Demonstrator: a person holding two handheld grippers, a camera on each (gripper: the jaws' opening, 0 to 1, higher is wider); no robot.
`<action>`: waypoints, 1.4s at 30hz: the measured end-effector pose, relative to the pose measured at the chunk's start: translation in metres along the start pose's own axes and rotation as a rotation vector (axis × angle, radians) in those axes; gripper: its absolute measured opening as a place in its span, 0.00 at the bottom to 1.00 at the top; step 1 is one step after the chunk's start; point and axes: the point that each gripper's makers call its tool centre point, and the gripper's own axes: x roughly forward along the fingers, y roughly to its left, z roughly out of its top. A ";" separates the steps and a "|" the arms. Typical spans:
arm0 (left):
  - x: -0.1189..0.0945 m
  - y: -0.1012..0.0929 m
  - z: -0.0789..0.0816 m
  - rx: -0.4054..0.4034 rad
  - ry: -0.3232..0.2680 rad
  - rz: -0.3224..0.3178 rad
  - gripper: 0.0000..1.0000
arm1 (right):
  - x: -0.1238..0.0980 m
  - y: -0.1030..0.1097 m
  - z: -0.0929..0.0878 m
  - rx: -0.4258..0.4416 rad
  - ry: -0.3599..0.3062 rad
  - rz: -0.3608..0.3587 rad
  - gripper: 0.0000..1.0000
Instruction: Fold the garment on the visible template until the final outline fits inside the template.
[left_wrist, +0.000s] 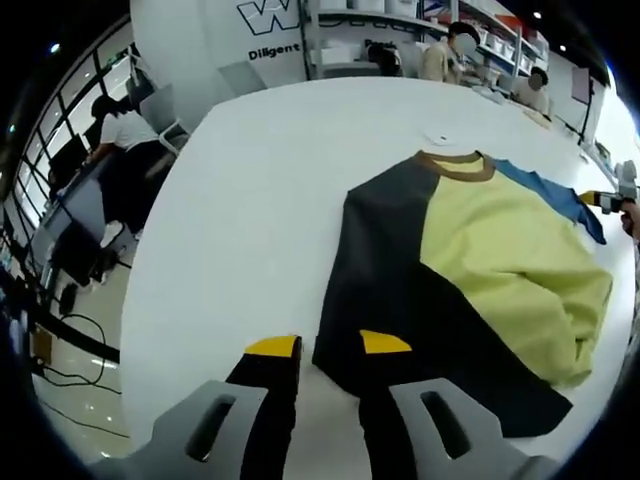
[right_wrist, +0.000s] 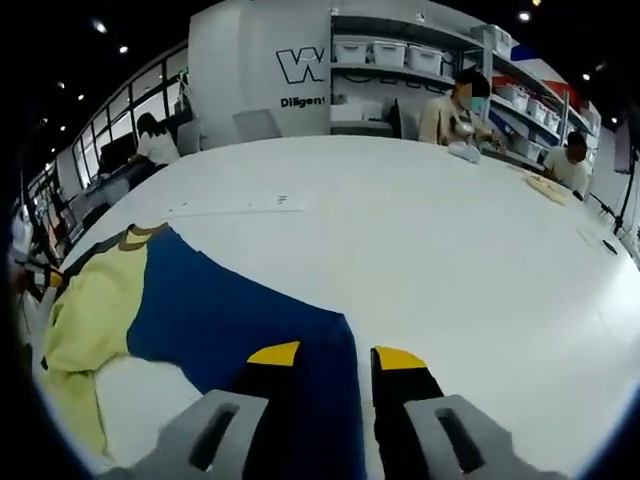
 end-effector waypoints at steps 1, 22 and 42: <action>-0.001 0.000 0.000 -0.003 -0.001 -0.002 0.29 | -0.001 0.003 0.002 0.012 -0.012 0.014 0.32; -0.049 -0.064 -0.019 0.020 -0.093 -0.101 0.81 | -0.065 0.108 -0.014 0.069 -0.046 0.348 0.78; -0.074 -0.133 -0.058 0.112 -0.059 -0.230 0.69 | -0.112 0.179 -0.042 -0.113 -0.012 0.477 0.76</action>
